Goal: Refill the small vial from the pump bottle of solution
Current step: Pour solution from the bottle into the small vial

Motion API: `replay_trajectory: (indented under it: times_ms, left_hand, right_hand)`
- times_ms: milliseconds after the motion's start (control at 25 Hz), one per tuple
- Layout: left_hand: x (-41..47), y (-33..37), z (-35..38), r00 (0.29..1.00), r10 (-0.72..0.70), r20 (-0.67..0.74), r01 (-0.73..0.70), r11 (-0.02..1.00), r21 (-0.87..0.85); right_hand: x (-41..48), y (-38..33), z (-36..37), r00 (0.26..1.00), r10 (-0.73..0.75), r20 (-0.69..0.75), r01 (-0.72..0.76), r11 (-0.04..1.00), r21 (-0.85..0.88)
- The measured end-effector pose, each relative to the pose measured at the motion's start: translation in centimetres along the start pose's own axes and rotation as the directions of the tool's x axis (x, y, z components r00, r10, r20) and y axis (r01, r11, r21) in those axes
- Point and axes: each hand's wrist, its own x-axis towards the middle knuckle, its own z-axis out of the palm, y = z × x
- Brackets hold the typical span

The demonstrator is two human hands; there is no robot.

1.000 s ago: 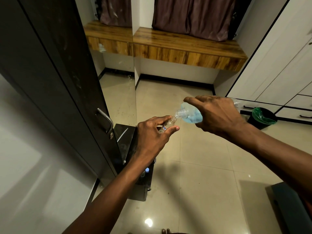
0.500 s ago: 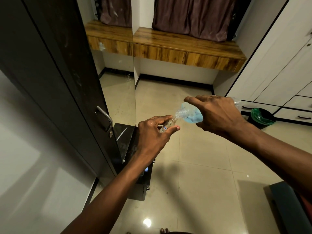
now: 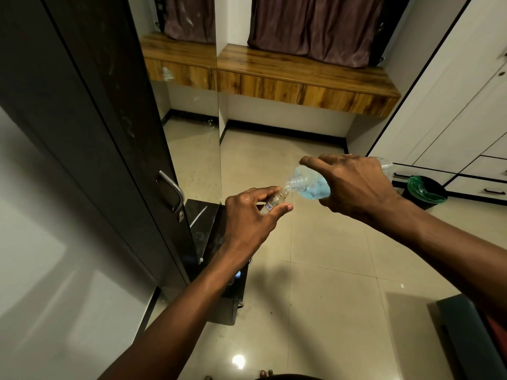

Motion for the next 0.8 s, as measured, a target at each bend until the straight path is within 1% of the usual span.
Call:
replay_trajectory:
  times_ms: [800]
  left_hand:
    - [0.00, -0.60, -0.09, 1.000, 0.003, -0.003, -0.003, 1.000, 0.002]
  right_hand:
    - [0.33, -0.12, 0.79, 1.000, -0.015, -0.010, 0.015, 1.000, 0.018]
